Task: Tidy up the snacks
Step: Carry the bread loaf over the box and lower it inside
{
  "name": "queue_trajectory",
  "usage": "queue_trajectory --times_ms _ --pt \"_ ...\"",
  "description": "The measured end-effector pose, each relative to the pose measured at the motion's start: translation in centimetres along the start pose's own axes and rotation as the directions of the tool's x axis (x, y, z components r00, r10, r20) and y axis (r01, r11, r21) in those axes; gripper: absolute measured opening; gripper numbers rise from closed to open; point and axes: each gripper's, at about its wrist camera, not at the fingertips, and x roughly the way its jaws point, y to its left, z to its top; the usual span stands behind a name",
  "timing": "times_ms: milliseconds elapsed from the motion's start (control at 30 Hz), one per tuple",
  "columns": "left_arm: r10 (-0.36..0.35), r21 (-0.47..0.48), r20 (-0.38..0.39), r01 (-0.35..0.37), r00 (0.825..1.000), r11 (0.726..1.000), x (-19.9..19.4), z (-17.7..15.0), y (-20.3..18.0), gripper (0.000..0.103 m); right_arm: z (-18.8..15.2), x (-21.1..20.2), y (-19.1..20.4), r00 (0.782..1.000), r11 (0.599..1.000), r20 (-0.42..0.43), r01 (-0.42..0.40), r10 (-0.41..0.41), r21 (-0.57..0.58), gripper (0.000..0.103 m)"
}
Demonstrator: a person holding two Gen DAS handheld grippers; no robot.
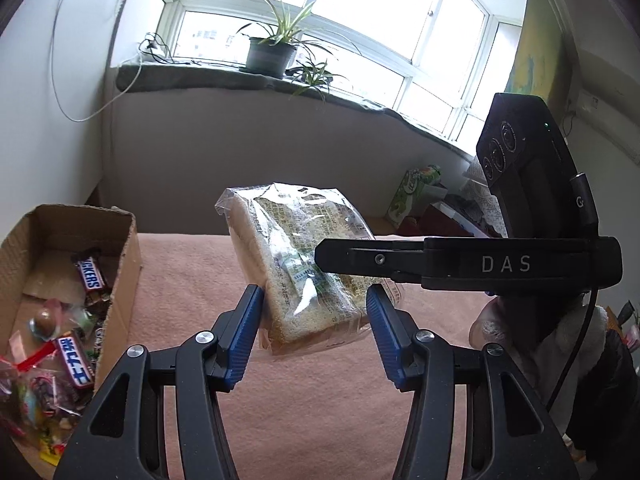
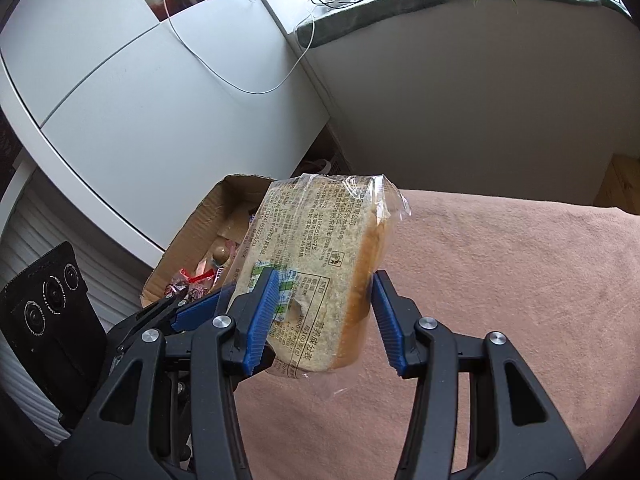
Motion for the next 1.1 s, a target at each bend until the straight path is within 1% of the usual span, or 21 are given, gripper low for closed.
queue_trajectory --times_ms 100,267,433,700,933,1100 --pt "0.011 -0.023 0.019 -0.01 1.0 1.0 -1.1 -0.2 1.2 0.052 0.6 0.9 1.7 1.0 1.0 -0.005 -0.012 0.012 -0.026 0.05" --pt "0.061 -0.04 0.054 -0.059 0.997 0.997 -2.8 -0.4 2.5 0.052 1.4 2.2 4.1 0.999 0.997 -0.012 -0.037 0.037 -0.062 0.05" --pt "0.075 -0.075 0.077 -0.069 0.994 0.995 -4.1 -0.1 4.1 0.052 2.0 3.4 6.2 0.998 0.994 -0.024 -0.061 0.059 -0.091 0.05" --pt "0.142 -0.117 0.111 -0.129 0.984 0.985 -6.2 -0.1 7.0 0.052 3.0 6.4 10.1 0.994 0.984 -0.056 -0.097 0.09 -0.146 0.05" --pt "0.198 -0.161 0.118 -0.178 0.973 0.971 -7.6 -0.7 10.0 0.052 3.4 9.9 12.8 0.988 0.975 -0.094 -0.141 0.126 -0.172 0.05" --pt "0.231 -0.202 0.1 -0.208 0.968 0.957 -7.8 -1.4 12.2 0.052 3.2 12.5 14.1 0.981 0.969 -0.132 -0.163 0.139 -0.185 0.05"
